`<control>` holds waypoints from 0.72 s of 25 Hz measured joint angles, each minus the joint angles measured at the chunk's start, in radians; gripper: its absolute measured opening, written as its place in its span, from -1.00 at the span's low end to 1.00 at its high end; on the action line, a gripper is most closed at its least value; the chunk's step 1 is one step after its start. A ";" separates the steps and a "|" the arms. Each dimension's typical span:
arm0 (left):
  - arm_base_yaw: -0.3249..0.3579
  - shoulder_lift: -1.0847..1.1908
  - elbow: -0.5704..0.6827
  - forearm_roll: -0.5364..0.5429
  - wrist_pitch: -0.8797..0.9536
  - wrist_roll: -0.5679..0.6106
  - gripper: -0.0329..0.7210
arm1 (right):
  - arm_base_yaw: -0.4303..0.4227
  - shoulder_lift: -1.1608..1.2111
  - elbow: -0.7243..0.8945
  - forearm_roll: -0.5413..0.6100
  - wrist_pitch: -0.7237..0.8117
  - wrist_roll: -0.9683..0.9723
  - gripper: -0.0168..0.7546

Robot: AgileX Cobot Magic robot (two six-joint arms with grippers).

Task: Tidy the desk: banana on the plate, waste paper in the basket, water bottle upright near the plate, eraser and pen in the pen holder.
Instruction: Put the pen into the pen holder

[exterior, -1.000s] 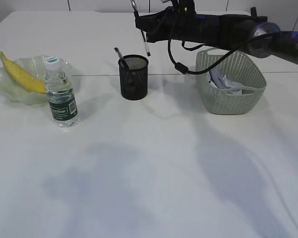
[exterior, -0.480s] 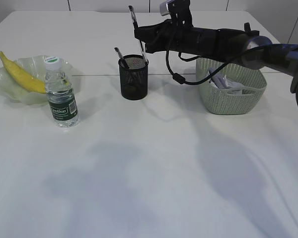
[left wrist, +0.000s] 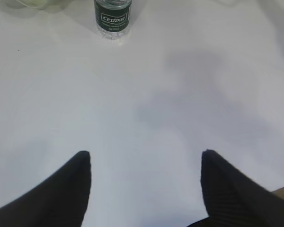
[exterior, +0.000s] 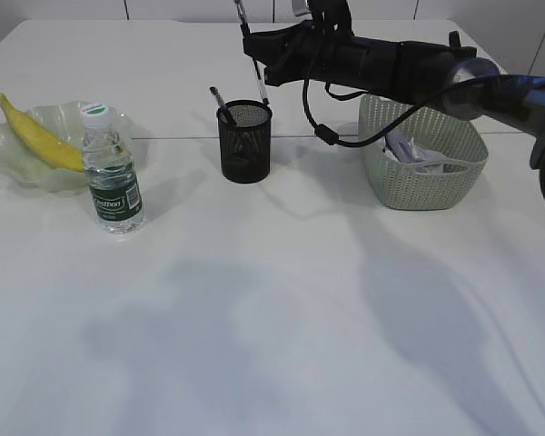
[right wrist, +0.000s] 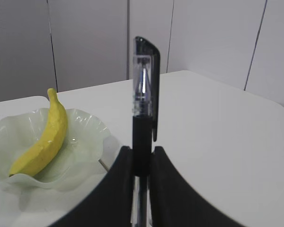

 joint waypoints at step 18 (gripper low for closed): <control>0.000 0.000 0.000 0.000 -0.017 0.000 0.46 | 0.030 0.115 -0.152 0.000 -0.026 0.022 -0.85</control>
